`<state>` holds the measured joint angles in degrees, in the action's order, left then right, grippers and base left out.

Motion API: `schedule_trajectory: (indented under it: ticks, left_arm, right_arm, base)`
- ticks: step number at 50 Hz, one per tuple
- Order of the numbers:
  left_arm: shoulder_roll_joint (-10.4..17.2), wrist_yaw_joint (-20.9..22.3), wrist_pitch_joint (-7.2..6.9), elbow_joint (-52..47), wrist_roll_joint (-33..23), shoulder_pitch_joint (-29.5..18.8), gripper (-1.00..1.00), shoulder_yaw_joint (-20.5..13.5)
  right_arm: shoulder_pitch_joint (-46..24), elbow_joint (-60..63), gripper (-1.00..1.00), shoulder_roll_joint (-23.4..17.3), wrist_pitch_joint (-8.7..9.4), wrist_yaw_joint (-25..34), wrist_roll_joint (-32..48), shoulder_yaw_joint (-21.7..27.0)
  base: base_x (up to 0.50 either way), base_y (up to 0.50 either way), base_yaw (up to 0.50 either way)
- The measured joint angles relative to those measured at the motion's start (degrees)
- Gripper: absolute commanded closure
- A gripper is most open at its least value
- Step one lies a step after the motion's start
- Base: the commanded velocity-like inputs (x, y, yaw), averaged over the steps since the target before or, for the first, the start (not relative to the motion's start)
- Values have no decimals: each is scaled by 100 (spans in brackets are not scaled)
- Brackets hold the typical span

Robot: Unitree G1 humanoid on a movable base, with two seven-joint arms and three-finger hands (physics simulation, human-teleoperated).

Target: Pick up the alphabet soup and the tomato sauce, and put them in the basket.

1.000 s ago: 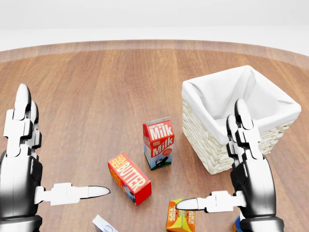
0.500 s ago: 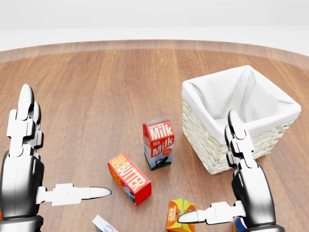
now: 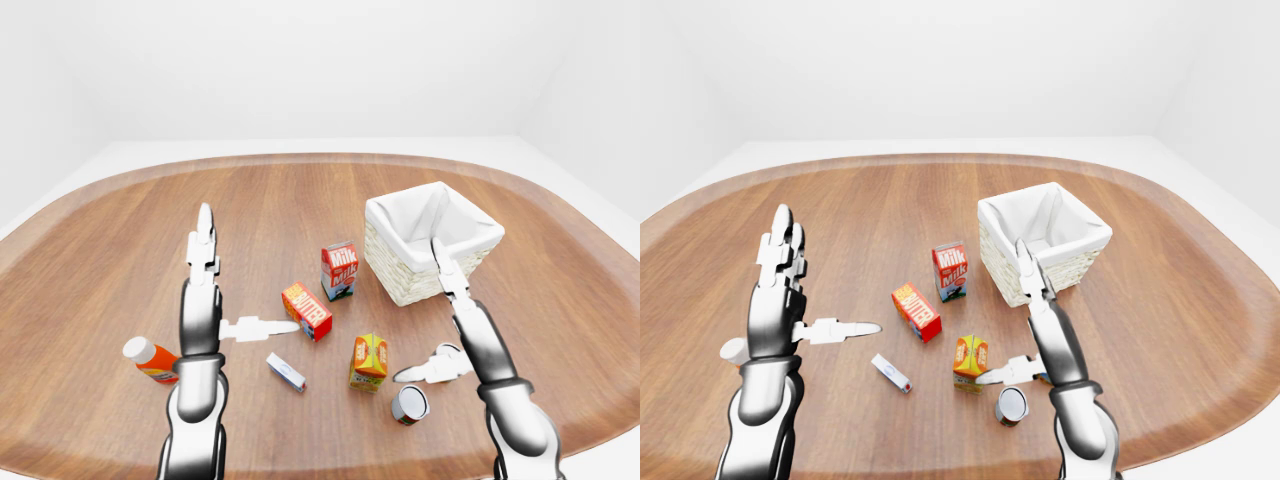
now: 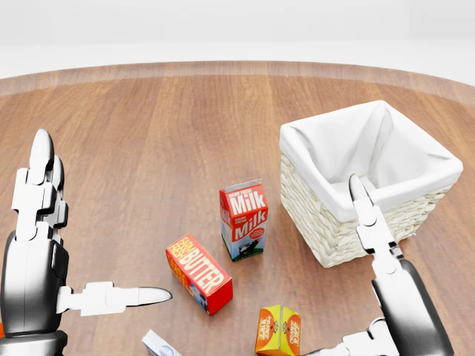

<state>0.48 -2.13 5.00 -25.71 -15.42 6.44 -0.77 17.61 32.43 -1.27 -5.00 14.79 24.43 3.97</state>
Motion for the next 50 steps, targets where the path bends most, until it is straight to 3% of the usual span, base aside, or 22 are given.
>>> schedule_trajectory:
  ticks: [23,50]
  left_arm:
    - [-2,-2,0,1,-7,26,-100,3]
    - [-3,-5,0,-22,-20,9,-100,0]
  right_arm:
    - [8,477,-100,73,0,566,1264,880]
    - [-83,267,-100,44,0,478,2586,1566]
  base:
    - [0,0,0]
    - [0,0,0]
